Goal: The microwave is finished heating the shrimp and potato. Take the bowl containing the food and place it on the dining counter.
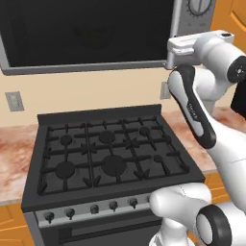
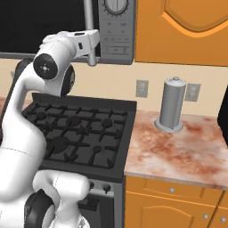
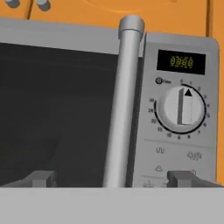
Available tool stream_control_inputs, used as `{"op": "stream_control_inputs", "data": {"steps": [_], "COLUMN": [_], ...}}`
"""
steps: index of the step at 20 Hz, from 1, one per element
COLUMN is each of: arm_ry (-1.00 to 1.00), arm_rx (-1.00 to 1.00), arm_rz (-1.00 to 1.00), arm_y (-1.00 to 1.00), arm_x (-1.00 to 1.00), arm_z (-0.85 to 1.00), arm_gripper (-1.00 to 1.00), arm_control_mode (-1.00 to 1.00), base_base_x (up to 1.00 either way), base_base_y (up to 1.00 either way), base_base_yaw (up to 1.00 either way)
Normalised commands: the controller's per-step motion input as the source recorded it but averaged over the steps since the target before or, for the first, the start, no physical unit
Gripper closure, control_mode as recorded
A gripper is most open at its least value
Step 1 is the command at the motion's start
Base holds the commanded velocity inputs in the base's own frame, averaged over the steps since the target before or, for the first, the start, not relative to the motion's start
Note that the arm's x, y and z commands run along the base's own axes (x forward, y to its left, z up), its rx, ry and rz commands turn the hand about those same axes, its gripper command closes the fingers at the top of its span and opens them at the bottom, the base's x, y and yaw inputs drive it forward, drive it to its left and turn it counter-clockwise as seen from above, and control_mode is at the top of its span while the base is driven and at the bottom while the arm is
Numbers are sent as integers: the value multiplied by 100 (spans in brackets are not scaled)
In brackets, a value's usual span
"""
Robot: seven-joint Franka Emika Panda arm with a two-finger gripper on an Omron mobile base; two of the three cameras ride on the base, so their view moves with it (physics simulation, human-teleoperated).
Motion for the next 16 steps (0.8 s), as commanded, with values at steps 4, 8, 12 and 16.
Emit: {"op": "stream_control_inputs", "data": {"steps": [4,8,12,16], "arm_ry": [16,20,16,15], "arm_rx": [0,0,0,0], "arm_rz": [0,0,0,0], "arm_y": [-3,-6,0,0], "arm_x": [78,74,65,65], "arm_z": [0,5,1,0], "arm_gripper": [-100,-100,-100,-100], "arm_control_mode": [-100,-100,-100,-100], "base_base_x": [0,0,0,0], "base_base_y": [0,0,0,0], "base_base_yaw": [0,0,0,0]}}
